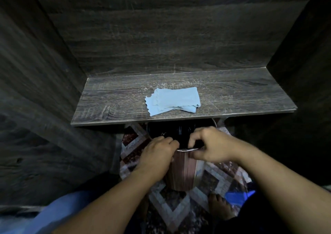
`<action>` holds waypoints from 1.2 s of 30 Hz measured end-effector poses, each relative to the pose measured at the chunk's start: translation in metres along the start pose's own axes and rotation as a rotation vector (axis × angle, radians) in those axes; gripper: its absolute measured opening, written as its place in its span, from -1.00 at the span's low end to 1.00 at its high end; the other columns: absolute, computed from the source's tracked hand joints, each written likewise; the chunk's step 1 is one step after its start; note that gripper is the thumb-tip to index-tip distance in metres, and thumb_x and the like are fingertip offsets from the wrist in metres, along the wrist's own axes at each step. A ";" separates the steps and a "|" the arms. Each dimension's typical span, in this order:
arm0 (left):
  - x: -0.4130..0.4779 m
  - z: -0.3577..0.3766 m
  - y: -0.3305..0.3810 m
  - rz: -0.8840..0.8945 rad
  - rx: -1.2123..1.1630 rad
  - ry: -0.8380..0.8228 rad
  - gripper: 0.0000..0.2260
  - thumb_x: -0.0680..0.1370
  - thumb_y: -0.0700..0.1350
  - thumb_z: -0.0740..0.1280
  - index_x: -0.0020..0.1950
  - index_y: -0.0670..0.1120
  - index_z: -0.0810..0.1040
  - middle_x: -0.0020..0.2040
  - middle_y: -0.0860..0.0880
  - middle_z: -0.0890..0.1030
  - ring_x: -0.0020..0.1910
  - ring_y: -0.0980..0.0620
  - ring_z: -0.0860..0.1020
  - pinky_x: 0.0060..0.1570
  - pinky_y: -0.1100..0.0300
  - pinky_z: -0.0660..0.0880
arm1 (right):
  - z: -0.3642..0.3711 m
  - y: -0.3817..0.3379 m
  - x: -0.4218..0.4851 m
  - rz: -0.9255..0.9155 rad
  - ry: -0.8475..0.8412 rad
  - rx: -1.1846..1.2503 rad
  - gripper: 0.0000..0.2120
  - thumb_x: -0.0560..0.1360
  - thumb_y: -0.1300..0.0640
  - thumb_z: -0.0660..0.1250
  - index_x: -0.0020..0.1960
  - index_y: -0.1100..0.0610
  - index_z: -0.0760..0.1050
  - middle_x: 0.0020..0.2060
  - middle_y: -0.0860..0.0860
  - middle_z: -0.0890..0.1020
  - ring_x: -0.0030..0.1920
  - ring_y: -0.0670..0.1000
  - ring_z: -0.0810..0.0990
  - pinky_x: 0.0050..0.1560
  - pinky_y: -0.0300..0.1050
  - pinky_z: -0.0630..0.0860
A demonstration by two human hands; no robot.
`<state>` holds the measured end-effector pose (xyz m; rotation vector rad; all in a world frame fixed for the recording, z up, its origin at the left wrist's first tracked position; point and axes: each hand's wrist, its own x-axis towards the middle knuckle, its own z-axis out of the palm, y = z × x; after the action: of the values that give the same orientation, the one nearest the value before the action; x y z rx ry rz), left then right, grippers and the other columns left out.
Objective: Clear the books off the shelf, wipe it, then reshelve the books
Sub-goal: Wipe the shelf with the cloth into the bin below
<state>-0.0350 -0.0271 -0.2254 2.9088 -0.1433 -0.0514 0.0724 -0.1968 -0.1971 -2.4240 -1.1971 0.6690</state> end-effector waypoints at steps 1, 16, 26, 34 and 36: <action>0.000 0.002 -0.001 0.000 0.011 -0.015 -0.79 0.45 -0.19 0.39 0.07 -0.10 0.50 0.01 -0.05 0.53 0.07 -0.07 0.46 0.03 0.08 0.39 | -0.009 0.001 0.001 0.001 0.037 0.046 -0.90 0.37 0.11 0.42 -0.11 0.05 0.61 -0.15 -0.09 0.63 -0.09 -0.10 0.57 0.04 -0.19 0.47; -0.002 0.005 -0.020 0.033 0.040 -0.131 -0.72 0.49 -0.15 0.35 0.19 -0.05 0.50 0.10 -0.01 0.50 0.15 -0.03 0.41 0.10 0.19 0.29 | -0.031 0.021 0.112 -0.055 0.280 -0.528 -0.49 0.57 -0.15 0.12 0.50 -0.27 0.13 0.45 0.07 0.33 0.29 0.22 0.37 0.28 0.16 0.33; -0.013 0.010 -0.022 0.113 -0.064 -0.048 -0.71 0.30 -0.23 0.48 0.00 -0.10 0.59 -0.10 -0.04 0.55 -0.04 -0.09 0.49 -0.06 0.09 0.46 | -0.042 0.035 0.023 -0.180 0.187 -0.555 -0.46 0.49 -0.17 -0.06 0.45 -0.21 0.28 0.28 0.12 0.47 0.13 0.20 0.50 0.07 0.14 0.52; 0.008 0.006 -0.003 0.133 -0.056 -0.047 -0.74 0.42 -0.21 0.42 0.09 -0.09 0.55 0.00 -0.03 0.53 0.04 -0.06 0.44 0.05 0.13 0.37 | -0.087 0.113 0.032 0.811 0.530 -0.150 -0.43 0.58 -0.25 0.05 0.54 -0.16 0.05 0.51 0.17 0.11 0.45 0.31 0.16 0.40 0.22 0.14; 0.017 0.004 0.004 0.134 -0.028 -0.068 -0.74 0.45 -0.21 0.39 0.13 -0.08 0.53 0.04 -0.02 0.52 0.07 -0.04 0.42 0.07 0.18 0.32 | -0.074 0.113 0.038 0.747 0.464 -0.236 -0.44 0.58 -0.29 -0.01 0.54 -0.21 0.00 0.55 0.10 0.05 0.46 0.27 0.12 0.39 0.23 0.11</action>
<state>-0.0182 -0.0339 -0.2291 2.8628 -0.3462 -0.1284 0.2060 -0.2396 -0.2023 -2.9917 -0.1755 0.1088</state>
